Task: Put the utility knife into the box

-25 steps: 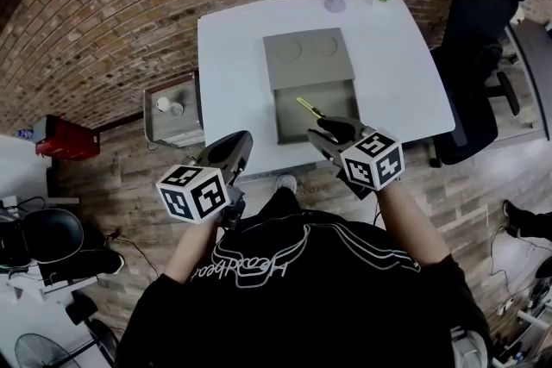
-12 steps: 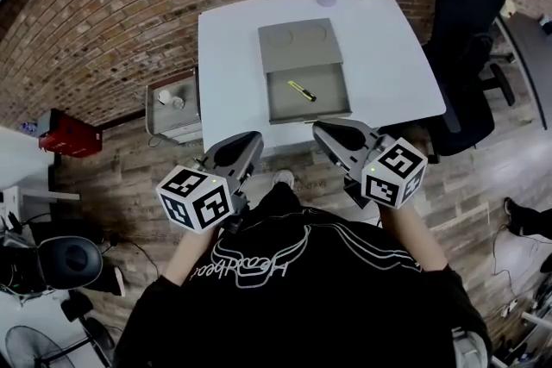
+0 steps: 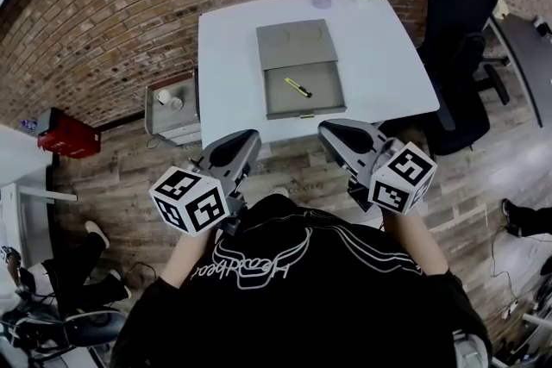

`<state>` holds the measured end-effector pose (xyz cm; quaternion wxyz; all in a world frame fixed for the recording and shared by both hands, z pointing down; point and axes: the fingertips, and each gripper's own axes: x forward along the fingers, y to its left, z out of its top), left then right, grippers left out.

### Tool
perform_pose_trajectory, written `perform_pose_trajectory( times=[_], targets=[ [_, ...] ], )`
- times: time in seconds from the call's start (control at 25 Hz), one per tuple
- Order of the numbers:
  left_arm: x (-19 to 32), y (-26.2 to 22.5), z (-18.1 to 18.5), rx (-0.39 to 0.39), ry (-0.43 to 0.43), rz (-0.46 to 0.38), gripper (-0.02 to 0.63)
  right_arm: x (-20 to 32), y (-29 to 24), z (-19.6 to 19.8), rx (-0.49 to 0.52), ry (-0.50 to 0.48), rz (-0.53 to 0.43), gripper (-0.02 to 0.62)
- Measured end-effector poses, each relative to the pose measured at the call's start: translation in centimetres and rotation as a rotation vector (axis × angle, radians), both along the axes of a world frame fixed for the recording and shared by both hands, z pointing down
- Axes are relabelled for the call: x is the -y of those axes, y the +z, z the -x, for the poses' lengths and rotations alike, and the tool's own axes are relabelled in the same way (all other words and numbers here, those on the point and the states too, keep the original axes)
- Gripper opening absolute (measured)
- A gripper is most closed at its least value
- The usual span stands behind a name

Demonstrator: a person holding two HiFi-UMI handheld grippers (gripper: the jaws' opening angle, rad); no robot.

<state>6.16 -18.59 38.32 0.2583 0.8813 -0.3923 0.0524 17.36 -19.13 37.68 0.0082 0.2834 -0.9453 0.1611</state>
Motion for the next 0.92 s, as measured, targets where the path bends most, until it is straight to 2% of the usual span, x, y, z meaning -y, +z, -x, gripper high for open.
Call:
perform_pose_trajectory(
  times=[0.36,0.92],
  targets=[
    [1.3,-1.3,1.2,-0.013,0.017,-0.01,0.032,0.7,-0.9,1.5,-0.031,0.011,-0.002,0.002],
    [1.5,-3.1,4.0,0.032,0.049,-0.021,0.032,1.5,-1.7,5.1,-0.016,0.033,0.039,0.002]
  ],
)
